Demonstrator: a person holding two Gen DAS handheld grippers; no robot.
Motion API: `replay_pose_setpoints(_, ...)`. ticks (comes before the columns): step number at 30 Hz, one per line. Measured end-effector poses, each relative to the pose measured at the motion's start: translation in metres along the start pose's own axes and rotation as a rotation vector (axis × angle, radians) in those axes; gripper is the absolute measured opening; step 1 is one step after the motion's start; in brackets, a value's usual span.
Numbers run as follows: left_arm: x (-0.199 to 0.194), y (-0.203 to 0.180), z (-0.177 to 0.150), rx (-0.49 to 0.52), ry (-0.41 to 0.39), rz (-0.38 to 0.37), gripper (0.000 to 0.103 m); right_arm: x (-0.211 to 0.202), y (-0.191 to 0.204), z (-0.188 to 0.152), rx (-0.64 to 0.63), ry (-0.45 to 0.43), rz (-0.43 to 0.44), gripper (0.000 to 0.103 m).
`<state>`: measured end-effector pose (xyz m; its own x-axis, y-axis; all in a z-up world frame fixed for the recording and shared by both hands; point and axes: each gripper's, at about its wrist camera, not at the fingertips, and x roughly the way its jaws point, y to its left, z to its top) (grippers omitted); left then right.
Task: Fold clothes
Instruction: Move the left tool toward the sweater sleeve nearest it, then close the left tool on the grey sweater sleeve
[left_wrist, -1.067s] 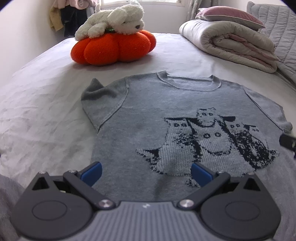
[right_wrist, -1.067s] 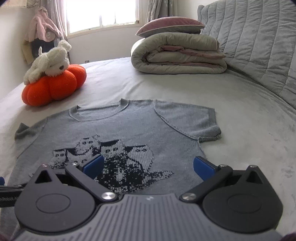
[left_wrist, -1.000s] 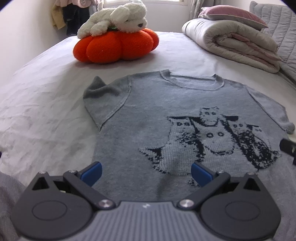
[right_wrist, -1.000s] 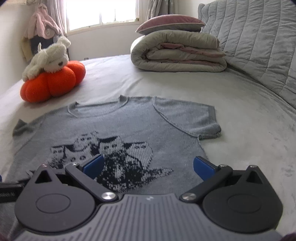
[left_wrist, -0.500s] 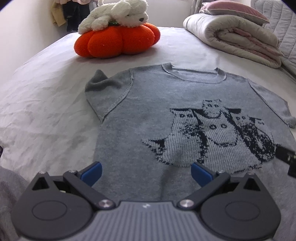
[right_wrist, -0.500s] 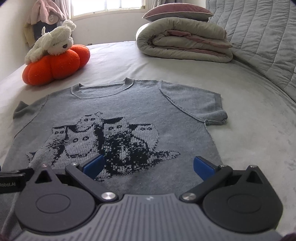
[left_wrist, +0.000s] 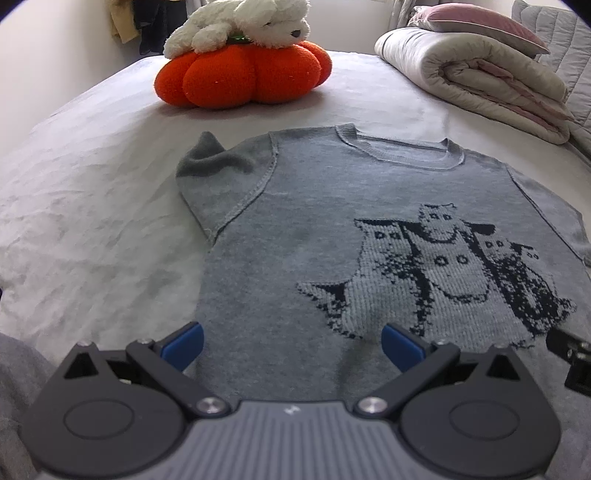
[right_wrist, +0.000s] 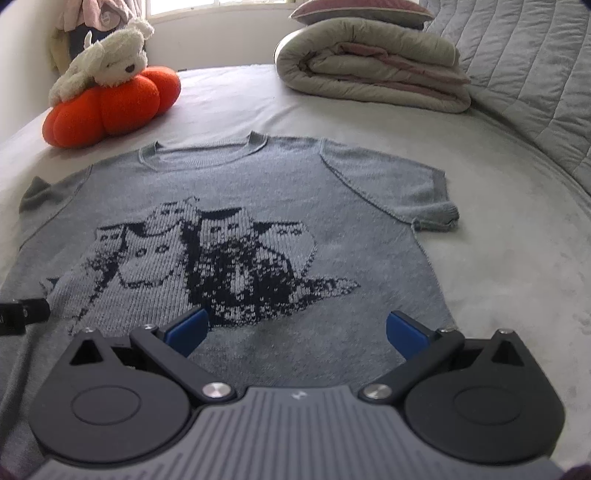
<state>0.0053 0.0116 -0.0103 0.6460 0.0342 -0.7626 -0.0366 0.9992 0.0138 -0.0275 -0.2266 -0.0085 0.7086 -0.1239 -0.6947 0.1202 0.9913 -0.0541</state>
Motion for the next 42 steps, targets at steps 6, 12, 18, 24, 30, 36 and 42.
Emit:
replay_pose_setpoints(6,0.002,0.002,0.002,0.018,-0.02,0.02,0.103,0.005,0.0,-0.004,-0.007,0.029,0.0,0.103)
replay_pose_setpoints(12,0.006,0.005,0.002,0.024,-0.029,0.034,0.103,0.015,0.002,-0.008,0.009,0.071,0.005,0.103)
replay_pose_setpoints(18,0.018,0.013,0.006,0.041,-0.072,0.035,0.103,0.022,-0.002,-0.011,0.048,0.081,0.025,0.103)
replay_pose_setpoints(24,0.036,0.038,0.018,0.03,-0.09,0.066,0.103,0.022,-0.002,-0.015,0.025,0.055,0.033,0.103)
replay_pose_setpoints(30,0.046,0.084,0.037,-0.081,-0.091,0.03,0.102,0.023,-0.004,-0.012,0.007,0.048,0.051,0.103)
replay_pose_setpoints(36,0.061,0.129,0.056,-0.244,-0.049,-0.079,0.087,0.025,-0.009,-0.005,0.023,0.055,0.08,0.103)
replay_pose_setpoints(42,0.078,0.155,0.073,-0.402,-0.038,-0.209,0.065,0.029,-0.019,0.001,0.066,0.056,0.117,0.103)
